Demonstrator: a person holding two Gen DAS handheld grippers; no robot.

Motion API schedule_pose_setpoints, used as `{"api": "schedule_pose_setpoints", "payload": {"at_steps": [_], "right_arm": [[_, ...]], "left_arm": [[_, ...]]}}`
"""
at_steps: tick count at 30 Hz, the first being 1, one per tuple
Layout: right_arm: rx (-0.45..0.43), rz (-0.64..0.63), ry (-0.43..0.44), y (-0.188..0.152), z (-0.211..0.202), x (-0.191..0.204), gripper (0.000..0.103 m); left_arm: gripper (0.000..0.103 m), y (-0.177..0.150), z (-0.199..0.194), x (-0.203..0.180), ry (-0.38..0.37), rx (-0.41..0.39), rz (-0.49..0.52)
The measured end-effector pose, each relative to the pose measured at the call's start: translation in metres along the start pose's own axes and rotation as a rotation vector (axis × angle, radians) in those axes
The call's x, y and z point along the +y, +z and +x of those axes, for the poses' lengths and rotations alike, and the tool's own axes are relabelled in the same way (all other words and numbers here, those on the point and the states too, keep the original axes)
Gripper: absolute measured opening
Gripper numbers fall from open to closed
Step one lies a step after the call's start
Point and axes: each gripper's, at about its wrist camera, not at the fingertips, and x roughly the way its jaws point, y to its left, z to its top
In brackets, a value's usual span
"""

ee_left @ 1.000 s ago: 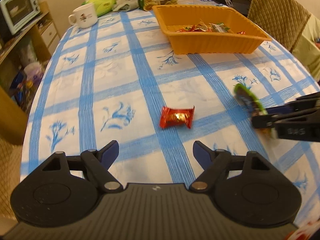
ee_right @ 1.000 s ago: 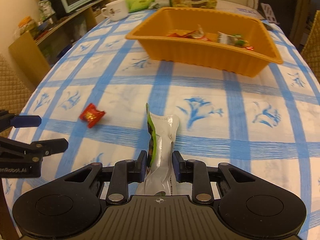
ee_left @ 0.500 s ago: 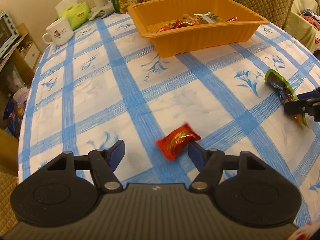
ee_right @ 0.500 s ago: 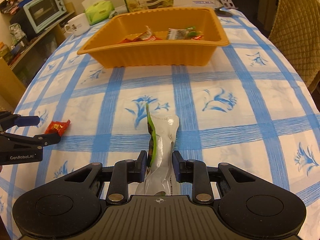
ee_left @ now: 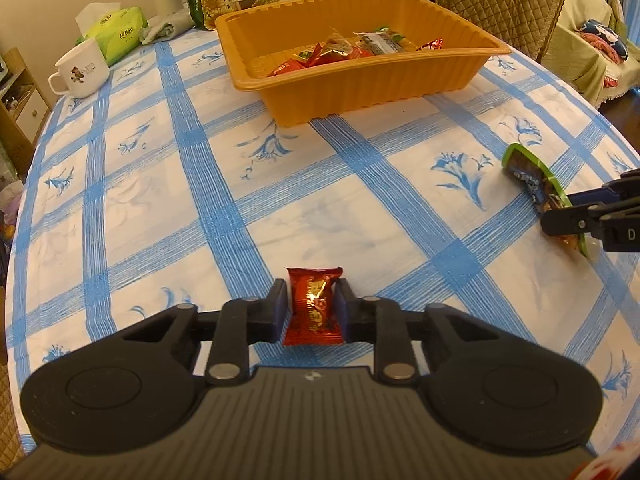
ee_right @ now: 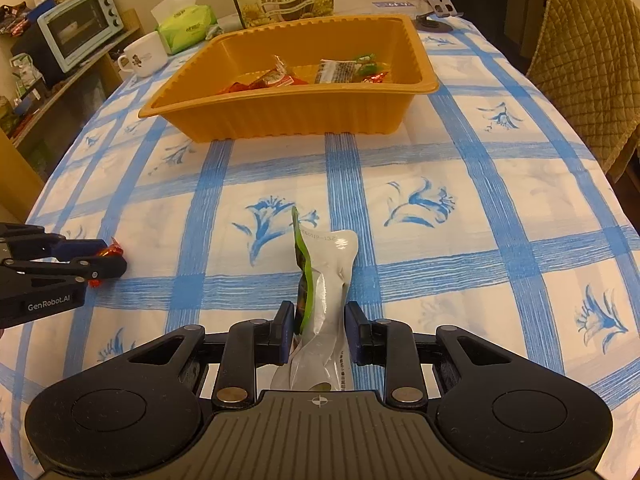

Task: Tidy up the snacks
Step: 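Carry the red sweet in the left tool while the right tool carries the pouch over the tray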

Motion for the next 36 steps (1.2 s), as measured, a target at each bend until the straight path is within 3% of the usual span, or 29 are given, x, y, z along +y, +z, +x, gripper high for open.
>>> {"api": "schedule_pose_setpoints", "payload": {"at_steps": [16, 26, 36], "right_arm": [[-0.018, -0.028, 0.041, 0.003, -0.006, 0.004, 0.028], [-0.038, -0.007, 0.084, 0.007, -0.020, 0.000, 0.028], [-0.073, -0.001, 0.136, 0.017, -0.039, -0.002, 0.028]], "left_arm": [[0.018, -0.004, -0.013, 0.002, -0.038, 0.013, -0.093], [0.018, 0.007, -0.042, -0.001, -0.080, -0.052, -0.154], [0.018, 0.022, -0.061, -0.013, -0.091, -0.107, -0.152]]}}
